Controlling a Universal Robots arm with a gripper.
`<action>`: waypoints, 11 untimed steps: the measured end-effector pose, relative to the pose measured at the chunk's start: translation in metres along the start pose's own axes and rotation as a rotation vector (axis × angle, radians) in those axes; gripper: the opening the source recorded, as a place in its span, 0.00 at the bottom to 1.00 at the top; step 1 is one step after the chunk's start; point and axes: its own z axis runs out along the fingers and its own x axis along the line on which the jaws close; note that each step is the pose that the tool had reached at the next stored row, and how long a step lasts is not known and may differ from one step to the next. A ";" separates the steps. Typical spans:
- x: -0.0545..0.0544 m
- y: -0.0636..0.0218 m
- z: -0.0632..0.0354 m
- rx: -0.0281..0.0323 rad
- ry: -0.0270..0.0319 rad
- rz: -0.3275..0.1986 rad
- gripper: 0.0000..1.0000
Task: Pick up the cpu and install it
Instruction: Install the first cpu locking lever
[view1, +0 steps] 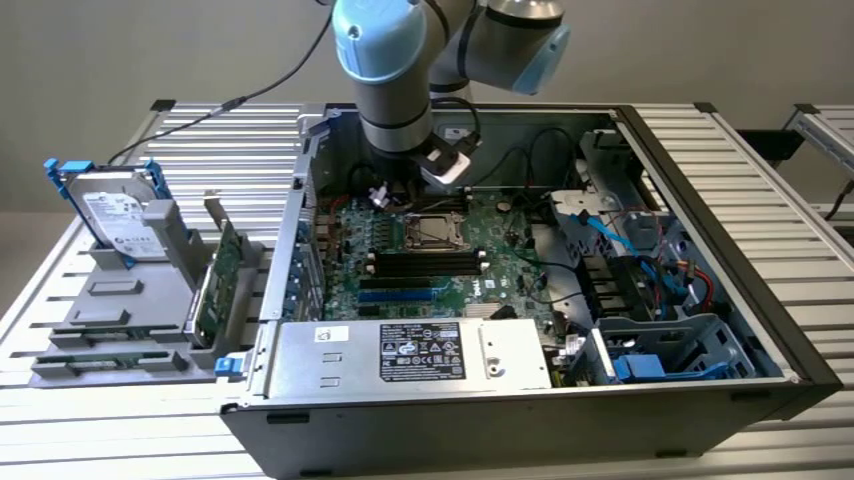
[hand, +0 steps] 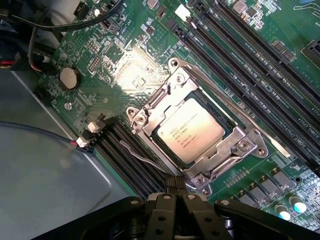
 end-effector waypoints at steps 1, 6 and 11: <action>0.000 0.0002 0.0002 -0.0006 0.0004 0.001 0.11; 0.001 0.0014 0.0013 -0.0034 0.0027 0.003 0.11; 0.002 0.0013 0.0021 -0.0083 0.0073 0.003 0.11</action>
